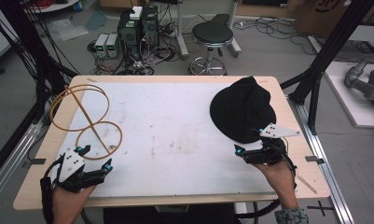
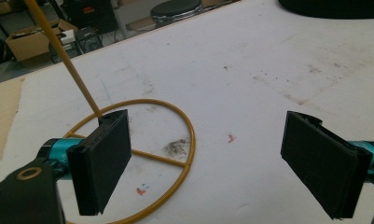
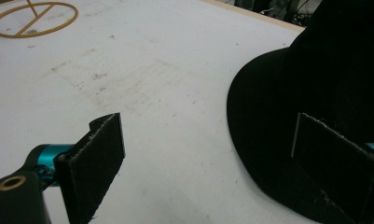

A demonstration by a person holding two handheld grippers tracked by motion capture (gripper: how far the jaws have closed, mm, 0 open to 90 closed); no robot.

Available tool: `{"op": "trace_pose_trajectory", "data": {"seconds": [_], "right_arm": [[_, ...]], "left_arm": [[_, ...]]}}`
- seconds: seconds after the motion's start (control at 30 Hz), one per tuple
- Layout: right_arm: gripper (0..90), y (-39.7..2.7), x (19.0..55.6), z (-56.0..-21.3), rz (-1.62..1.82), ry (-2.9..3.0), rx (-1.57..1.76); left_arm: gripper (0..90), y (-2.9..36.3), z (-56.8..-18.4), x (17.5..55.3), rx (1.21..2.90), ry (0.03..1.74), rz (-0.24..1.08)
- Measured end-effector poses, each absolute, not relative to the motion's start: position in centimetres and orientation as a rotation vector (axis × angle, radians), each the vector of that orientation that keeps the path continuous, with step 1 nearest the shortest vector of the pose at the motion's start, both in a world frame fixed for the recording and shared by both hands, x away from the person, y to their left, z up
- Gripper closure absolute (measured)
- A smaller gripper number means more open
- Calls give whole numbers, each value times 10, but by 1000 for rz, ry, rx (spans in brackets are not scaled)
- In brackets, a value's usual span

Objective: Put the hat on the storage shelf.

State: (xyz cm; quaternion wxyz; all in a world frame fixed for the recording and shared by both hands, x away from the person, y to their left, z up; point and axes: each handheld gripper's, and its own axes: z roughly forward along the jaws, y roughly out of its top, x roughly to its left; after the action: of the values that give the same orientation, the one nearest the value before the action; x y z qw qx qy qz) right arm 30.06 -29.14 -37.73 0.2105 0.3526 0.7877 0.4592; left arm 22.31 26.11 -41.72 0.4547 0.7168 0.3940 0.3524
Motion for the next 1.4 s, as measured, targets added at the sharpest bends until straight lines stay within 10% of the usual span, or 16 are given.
{"op": "trace_pose_trajectory", "data": {"seconds": [1.4], "right_arm": [[92,-301,302,-374,1265,2143,1039]], "left_arm": [[167,261,-417,221,1781,962,860]]}}
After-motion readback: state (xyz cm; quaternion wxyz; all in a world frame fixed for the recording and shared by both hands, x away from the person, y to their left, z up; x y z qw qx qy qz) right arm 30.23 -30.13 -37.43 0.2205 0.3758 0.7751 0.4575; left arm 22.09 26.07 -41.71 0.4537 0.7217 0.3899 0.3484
